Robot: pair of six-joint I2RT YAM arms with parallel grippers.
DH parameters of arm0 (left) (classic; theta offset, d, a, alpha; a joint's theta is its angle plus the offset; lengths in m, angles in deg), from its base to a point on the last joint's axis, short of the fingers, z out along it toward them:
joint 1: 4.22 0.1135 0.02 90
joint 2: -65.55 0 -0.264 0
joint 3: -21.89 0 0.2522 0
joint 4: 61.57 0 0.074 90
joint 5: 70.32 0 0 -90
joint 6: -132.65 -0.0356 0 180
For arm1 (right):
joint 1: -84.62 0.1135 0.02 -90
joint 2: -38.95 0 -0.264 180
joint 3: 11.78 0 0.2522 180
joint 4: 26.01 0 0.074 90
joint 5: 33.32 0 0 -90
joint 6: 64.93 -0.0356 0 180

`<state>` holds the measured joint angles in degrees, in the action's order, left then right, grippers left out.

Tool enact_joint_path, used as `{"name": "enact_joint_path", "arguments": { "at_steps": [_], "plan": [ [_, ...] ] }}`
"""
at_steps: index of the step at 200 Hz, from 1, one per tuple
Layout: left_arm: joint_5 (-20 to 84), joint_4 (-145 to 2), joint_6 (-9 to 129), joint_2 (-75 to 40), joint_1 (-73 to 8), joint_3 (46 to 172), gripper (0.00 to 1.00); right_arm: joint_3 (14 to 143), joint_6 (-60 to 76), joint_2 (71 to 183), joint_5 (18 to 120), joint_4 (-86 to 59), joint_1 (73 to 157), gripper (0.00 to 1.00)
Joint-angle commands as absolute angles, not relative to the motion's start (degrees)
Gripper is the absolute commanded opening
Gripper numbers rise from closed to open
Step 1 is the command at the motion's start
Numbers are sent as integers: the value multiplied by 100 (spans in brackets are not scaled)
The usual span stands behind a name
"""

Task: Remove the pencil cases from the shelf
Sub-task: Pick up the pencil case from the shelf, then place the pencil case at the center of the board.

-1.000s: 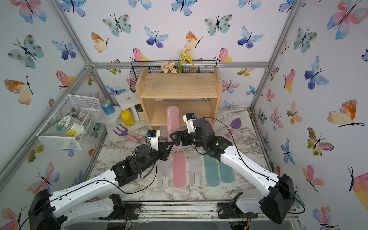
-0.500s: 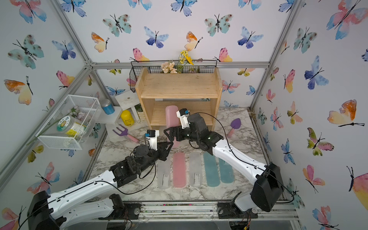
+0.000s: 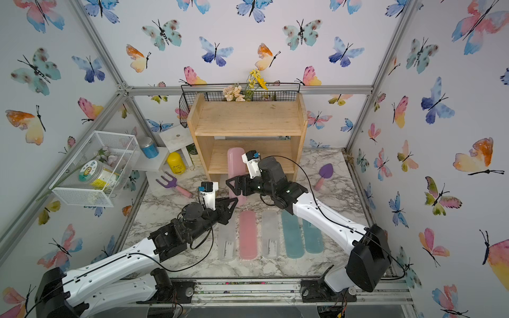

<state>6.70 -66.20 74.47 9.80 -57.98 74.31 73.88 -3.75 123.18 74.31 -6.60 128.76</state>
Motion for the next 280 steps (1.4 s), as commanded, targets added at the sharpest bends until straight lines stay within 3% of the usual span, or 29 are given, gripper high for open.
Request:
{"name": "enact_joint_path", "arguments": {
  "at_steps": [1,28,54,84,122,189,224,280],
  "plan": [
    [272,-6970,7521,1110,-5832,7483,77,7418,-298,12163,7288,-662,12892,77],
    [-856,-7883,7813,1278,-5948,7672,96,7442,-173,12113,6680,20,12883,79],
    [-2236,-8676,7961,1633,-6243,7688,99,7100,-297,12047,6270,502,12883,80],
    [-2926,-9106,8056,2242,-6302,7656,99,6368,-715,11864,6618,537,12924,78],
    [-3520,-9088,7535,2562,-6289,7779,99,6023,-1366,12062,6176,415,14020,79],
    [-3631,-9635,7582,2646,-6252,8229,99,7351,-2515,14133,5802,-186,15500,80],
    [-3308,-10676,8054,2586,-5892,8787,99,8295,-2951,15169,5709,-66,15669,82],
    [-2701,-10768,8036,2668,-5512,8828,99,9055,-3349,15895,5105,485,15669,85]
  ]
}}
